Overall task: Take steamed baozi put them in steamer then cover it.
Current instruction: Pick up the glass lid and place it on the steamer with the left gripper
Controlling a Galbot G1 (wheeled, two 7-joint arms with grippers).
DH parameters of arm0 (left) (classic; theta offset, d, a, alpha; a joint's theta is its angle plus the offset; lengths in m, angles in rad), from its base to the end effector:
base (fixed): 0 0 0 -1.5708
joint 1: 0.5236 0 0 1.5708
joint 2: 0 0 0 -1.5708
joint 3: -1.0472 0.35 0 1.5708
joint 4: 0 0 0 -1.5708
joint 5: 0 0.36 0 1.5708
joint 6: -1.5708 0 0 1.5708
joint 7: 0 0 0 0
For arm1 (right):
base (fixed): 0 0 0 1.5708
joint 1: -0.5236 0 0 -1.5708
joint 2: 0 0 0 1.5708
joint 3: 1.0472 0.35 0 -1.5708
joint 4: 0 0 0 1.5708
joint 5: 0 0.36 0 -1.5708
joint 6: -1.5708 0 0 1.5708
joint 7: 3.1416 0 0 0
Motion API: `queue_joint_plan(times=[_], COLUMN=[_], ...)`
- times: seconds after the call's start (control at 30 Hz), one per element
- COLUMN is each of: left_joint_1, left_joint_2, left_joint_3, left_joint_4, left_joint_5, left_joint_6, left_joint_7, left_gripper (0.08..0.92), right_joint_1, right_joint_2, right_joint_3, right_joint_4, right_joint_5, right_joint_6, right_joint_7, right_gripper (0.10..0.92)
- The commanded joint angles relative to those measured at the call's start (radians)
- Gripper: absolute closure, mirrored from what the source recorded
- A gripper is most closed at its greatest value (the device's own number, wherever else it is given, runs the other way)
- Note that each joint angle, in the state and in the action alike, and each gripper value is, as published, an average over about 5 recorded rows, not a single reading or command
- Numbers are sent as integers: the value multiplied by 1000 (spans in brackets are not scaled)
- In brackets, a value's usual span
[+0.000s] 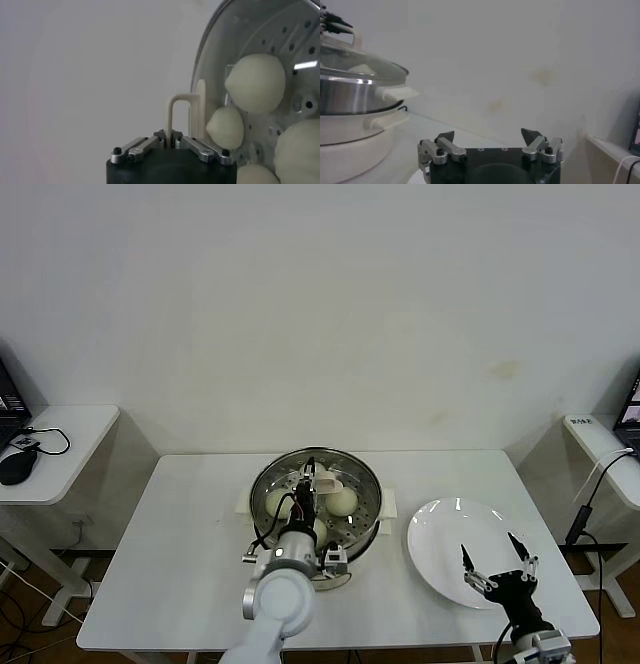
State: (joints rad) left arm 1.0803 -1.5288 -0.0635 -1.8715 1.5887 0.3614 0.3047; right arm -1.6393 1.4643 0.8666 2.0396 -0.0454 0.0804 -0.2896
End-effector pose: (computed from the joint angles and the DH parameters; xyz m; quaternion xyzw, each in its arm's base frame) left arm 0.2997 -0.1423 -0.2596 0.0583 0.7224 0.6887 0.0182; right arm 0.1534 -0.1273 -0.3138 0.0297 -0.9868 0.1546 0.0376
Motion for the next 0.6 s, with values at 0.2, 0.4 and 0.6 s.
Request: queue_joint_plan(times=[0.2,0.4,0.6], left_joint_1=[119,266,481], left_joint_2=[87,175,272], left_joint_3=[12,-31,-158], left_joint_4=[-207,-364,-477], left_joint_5=[-111,-226,-678], left_joint_6=[-14,-59,-145], left_joint_7=[-10,-37,-200], left_gripper=[495,321,189], right_joint_1=[-16,-29,-34], right_joint_2=[7,7,-2], right_joint_3=[0,4,4], right_joint_4=[16,19,14], right_joint_5=[-6,-7,1], right_joint_6=[-2,-2,-1], right_joint_7=[1,1,0], right_gripper=[203,203,202])
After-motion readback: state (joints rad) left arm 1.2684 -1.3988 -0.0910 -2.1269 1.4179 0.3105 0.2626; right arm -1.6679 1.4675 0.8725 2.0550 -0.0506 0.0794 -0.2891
